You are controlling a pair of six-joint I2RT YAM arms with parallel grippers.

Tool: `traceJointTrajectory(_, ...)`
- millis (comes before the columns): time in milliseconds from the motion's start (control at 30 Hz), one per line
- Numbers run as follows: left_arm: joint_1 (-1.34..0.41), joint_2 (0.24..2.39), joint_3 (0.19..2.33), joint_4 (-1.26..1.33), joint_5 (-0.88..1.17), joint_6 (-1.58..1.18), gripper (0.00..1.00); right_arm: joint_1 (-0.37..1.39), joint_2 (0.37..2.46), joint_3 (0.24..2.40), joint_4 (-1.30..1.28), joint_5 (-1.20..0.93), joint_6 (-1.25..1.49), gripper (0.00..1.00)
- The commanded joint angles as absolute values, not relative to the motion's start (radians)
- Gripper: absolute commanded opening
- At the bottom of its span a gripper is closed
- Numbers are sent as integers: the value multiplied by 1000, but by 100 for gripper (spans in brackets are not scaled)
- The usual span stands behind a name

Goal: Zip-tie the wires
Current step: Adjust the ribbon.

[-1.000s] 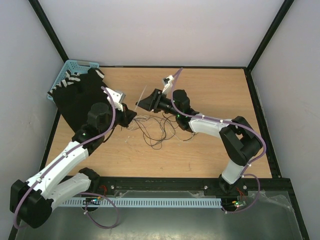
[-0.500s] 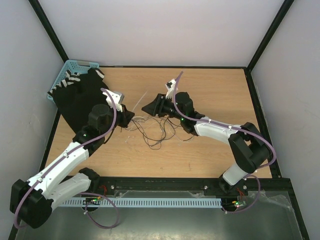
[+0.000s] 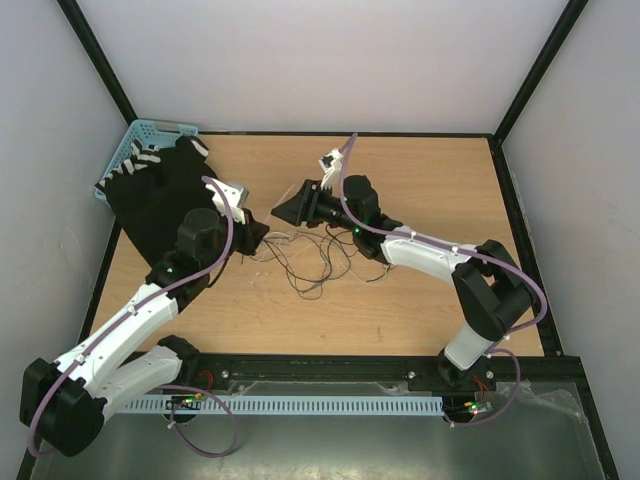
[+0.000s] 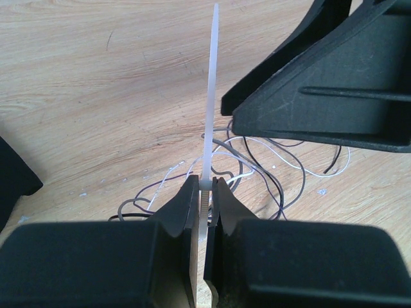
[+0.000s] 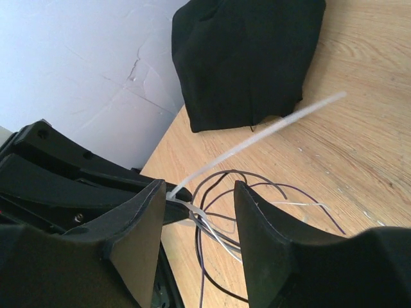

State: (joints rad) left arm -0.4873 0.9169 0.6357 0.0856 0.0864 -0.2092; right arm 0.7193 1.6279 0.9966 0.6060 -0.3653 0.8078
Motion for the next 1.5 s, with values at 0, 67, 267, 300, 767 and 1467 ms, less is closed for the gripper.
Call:
traceJointTrajectory(0, -486, 917, 642, 120, 97, -203, 0, 738, 1673, 1062, 636, -392, 832, 57)
traceJointTrajectory(67, -486, 918, 643, 120, 98, -202, 0, 743, 1689, 1075, 636, -391, 836, 57)
traceJointTrajectory(267, -486, 911, 643, 120, 97, -200, 0, 759, 1723, 1102, 644, -382, 842, 53)
traceJointTrajectory(300, -485, 911, 643, 119, 96, -197, 0, 761, 1727, 1104, 647, -382, 844, 51)
traceJointTrajectory(767, -487, 920, 644, 117, 98, -195, 0, 765, 1705, 1106, 659, -402, 828, 0)
traceJointTrajectory(1467, -487, 952, 647, 113, 82, -200, 0, 628, 1634, 1336, 428, -403, 685, 0)
